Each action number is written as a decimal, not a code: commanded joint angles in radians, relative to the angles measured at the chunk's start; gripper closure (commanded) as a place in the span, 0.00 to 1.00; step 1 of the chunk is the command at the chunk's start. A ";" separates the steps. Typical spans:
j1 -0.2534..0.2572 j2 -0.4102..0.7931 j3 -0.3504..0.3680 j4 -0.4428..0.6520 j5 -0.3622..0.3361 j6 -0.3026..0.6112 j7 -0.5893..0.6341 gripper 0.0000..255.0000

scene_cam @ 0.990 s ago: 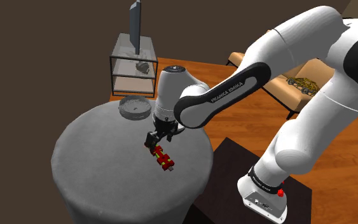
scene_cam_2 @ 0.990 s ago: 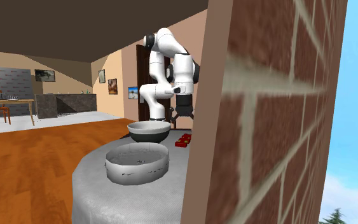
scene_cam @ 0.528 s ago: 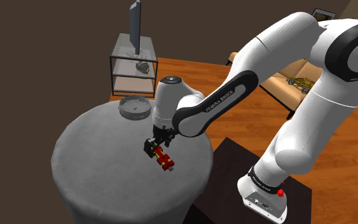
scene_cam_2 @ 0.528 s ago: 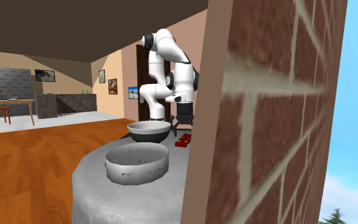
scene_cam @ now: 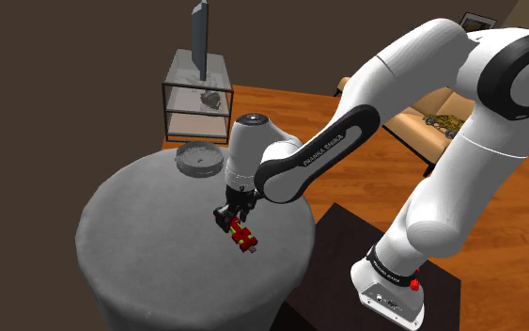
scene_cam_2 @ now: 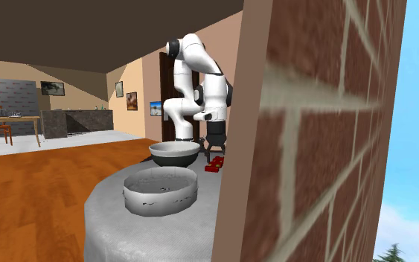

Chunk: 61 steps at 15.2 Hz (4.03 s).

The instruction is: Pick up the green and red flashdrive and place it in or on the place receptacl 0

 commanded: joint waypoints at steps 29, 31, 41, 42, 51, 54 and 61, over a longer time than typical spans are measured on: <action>0.007 -0.220 -0.013 0.090 0.124 -0.292 -0.088 1.00; 0.008 -0.236 -0.017 0.104 0.129 -0.321 -0.093 1.00; -0.076 0.023 -0.083 0.391 -0.006 -0.373 -0.156 1.00; -0.081 0.053 -0.090 0.428 -0.019 -0.382 -0.162 1.00; -0.077 0.148 -0.095 0.458 -0.071 -0.324 -0.205 0.00; -0.063 0.159 -0.083 0.375 -0.096 -0.232 -0.227 0.00; -0.048 0.213 -0.090 0.329 -0.137 -0.136 -0.214 0.00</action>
